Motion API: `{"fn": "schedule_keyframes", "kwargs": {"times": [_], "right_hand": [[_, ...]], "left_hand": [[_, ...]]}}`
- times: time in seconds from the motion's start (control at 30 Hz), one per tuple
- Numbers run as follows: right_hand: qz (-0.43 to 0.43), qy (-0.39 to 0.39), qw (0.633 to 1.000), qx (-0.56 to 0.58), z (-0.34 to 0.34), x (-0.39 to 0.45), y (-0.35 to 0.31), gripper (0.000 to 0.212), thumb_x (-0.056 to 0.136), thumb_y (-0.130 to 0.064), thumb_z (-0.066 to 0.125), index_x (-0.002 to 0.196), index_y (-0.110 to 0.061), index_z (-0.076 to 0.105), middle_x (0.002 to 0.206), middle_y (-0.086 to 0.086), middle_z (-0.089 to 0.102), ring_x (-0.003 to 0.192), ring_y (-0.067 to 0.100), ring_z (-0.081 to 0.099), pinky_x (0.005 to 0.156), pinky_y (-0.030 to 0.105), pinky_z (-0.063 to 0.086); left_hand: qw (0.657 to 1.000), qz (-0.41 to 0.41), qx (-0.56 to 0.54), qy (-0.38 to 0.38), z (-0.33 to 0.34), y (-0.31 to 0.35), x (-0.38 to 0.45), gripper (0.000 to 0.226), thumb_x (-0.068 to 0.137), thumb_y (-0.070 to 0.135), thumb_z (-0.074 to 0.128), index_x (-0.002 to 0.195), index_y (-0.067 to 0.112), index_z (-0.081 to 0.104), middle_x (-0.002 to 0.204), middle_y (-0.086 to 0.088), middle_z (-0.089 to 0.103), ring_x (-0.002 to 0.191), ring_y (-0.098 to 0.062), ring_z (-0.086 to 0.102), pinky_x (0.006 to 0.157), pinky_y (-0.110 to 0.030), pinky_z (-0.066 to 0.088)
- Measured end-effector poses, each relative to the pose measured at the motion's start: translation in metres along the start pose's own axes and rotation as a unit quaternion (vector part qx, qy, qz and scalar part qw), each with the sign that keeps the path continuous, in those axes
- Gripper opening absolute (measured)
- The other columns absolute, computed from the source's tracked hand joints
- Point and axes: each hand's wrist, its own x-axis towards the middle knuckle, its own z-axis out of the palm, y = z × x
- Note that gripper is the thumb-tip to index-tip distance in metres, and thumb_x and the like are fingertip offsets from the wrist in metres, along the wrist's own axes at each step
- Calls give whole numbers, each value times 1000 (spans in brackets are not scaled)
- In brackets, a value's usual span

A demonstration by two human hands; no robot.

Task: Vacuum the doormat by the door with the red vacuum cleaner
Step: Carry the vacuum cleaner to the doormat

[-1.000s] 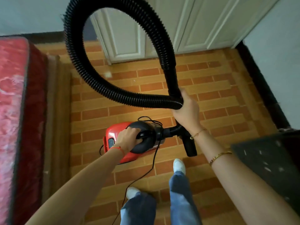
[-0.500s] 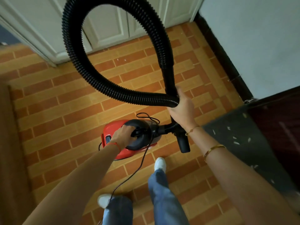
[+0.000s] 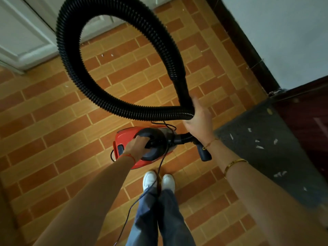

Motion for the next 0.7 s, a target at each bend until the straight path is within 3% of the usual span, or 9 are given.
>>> {"fn": "schedule_keyframes", "kwargs": {"times": [0.23, 0.7], "right_hand": [[39, 24, 999, 27, 49, 2, 72, 45, 82, -9, 68, 124, -13, 54, 85, 5, 67, 74, 26, 65, 59, 43, 55], [51, 45, 996, 50, 123, 4, 160, 39, 82, -17, 66, 118, -12, 53, 82, -3, 61, 73, 19, 64, 59, 43, 56]], "left_hand": [[998, 12, 46, -31, 48, -20, 73, 31, 91, 30, 59, 118, 14, 57, 106, -9, 66, 94, -28, 64, 80, -40, 55], [996, 15, 68, -56, 118, -44, 154, 25, 93, 22, 58, 117, 14, 55, 99, -7, 65, 85, -25, 65, 76, -39, 57]]}}
